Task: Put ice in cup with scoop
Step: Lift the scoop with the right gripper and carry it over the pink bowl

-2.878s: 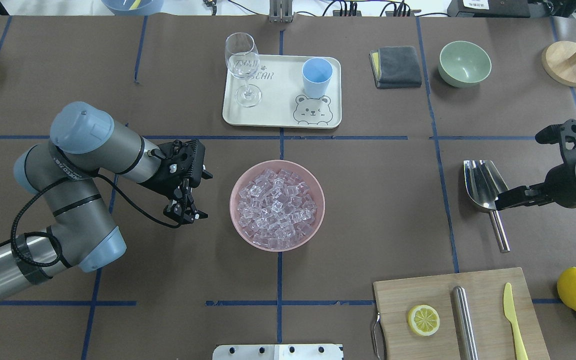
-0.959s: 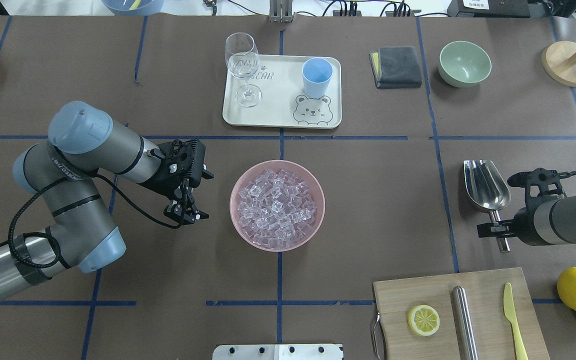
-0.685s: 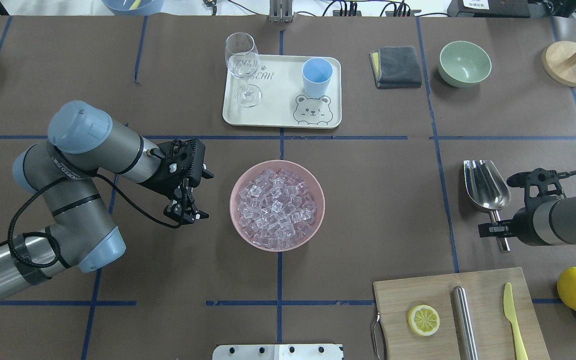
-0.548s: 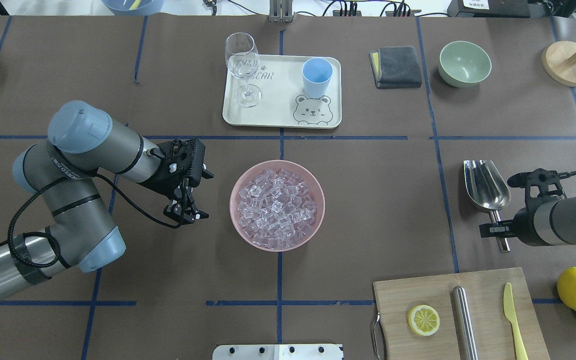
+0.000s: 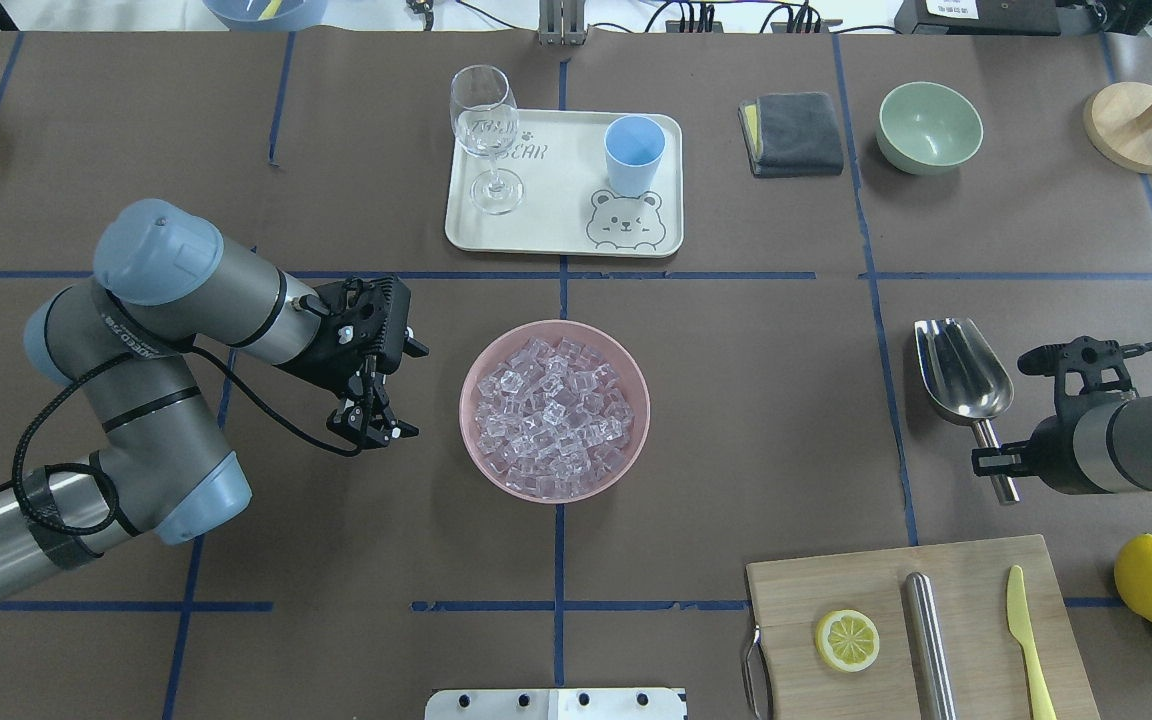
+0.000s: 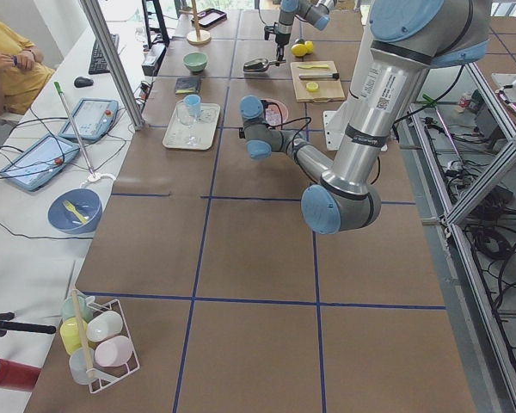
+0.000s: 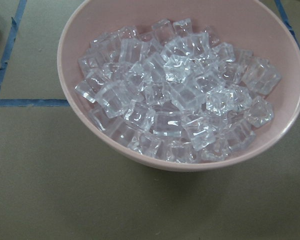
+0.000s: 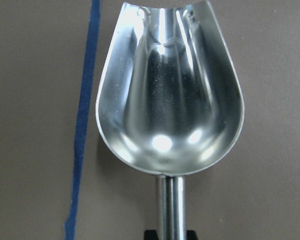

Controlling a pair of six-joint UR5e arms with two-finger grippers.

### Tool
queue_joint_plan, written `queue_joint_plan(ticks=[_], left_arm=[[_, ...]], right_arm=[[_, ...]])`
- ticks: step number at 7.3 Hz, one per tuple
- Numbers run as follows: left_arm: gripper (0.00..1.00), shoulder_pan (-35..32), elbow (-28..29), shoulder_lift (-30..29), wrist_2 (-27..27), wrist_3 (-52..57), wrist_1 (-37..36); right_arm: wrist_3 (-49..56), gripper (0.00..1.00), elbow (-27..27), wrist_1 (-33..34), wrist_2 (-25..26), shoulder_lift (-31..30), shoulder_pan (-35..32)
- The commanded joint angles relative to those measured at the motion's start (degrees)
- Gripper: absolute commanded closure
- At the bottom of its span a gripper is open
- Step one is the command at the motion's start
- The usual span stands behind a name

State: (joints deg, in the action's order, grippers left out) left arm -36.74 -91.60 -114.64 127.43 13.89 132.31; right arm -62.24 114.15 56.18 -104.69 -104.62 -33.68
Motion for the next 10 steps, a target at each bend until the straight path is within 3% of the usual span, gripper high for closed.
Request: queue_joint_plan(ticks=[1,5,7,9,10], left_arm=[[0.0,-0.2,-0.2,0.0,0.1,0.0,0.0],[0.0,-0.4,-0.4,0.0,0.1,0.0,0.0],[0.0,-0.4,-0.3,0.0,0.0,-0.1,0.0],[0.0,-0.4,-0.1,0.2,0.0,0.0,0.0],[0.0,-0.4,-0.1,0.2,-0.1,-0.1,0.0]], right_arm=[[2.6,1.0,3.5,0.2,0.0,-1.7,-0.2],[11.2,1.0,9.3,0.9,-2.5,-2.0,-1.2],[24.2,1.0,10.0,2.5,-2.6,0.3,-0.5],[35.1,1.0,13.8,22.3,-2.8,12.3,-0.5],[35.8,1.0,14.4,29.1,-2.8,18.5,0.8]])
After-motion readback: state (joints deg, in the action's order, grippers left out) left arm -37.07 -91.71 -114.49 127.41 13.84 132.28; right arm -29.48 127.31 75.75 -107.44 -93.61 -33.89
